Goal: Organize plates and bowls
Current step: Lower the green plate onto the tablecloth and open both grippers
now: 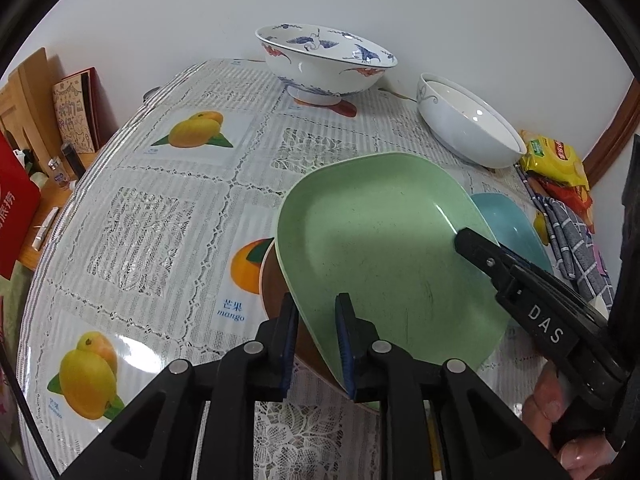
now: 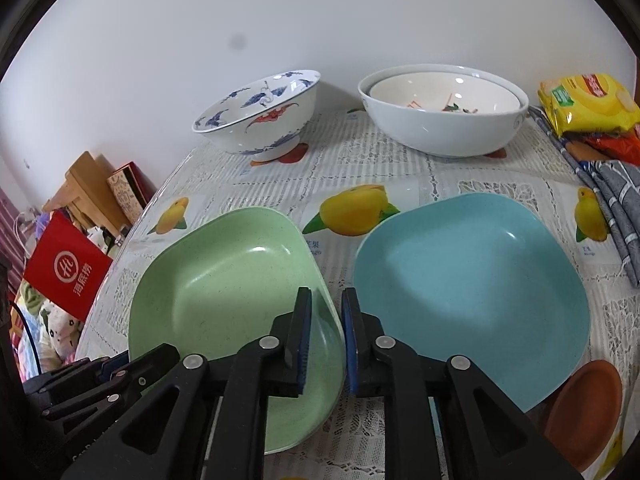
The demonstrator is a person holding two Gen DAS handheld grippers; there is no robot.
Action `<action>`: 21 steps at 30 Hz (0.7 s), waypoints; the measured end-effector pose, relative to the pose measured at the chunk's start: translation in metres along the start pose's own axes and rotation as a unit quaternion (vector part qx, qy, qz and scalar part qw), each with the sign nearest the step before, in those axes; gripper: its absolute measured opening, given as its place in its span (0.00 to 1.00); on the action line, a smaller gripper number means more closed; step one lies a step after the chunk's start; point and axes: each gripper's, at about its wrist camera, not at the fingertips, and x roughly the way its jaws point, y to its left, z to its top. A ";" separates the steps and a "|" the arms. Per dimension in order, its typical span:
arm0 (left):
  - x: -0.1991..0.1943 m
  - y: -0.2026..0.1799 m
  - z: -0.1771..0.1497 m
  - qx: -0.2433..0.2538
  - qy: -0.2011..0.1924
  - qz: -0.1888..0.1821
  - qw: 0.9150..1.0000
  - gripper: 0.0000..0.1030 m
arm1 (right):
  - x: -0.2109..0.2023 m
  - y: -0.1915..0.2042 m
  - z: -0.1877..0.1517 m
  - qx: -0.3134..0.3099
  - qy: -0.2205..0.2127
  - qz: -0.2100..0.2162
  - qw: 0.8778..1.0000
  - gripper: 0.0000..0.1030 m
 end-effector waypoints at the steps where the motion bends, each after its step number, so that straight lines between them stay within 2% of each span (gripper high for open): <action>1: -0.003 0.000 0.000 0.002 0.001 -0.004 1.000 0.26 | -0.001 0.001 0.000 0.000 -0.002 0.004 1.000 0.29; 5: -0.022 -0.003 -0.002 0.022 -0.015 0.008 1.000 0.38 | -0.012 0.005 0.000 -0.011 -0.024 -0.009 1.000 0.35; 11: -0.052 -0.005 0.000 0.039 -0.034 0.011 0.999 0.41 | -0.035 0.000 0.005 -0.001 -0.040 -0.010 0.999 0.38; 13: -0.059 -0.009 -0.002 0.048 -0.042 0.011 0.998 0.42 | -0.048 -0.001 0.007 -0.002 -0.046 -0.017 0.999 0.43; 15: -0.061 -0.014 -0.006 0.060 -0.040 0.002 0.997 0.42 | -0.062 -0.002 0.009 -0.005 -0.051 -0.025 0.998 0.43; 18: -0.056 -0.024 -0.014 0.074 -0.025 -0.031 0.996 0.42 | -0.079 -0.005 0.011 -0.008 -0.053 -0.042 0.998 0.44; 21: -0.050 -0.040 -0.024 0.088 -0.020 -0.040 0.995 0.42 | -0.101 -0.011 0.009 -0.011 -0.060 -0.059 0.996 0.50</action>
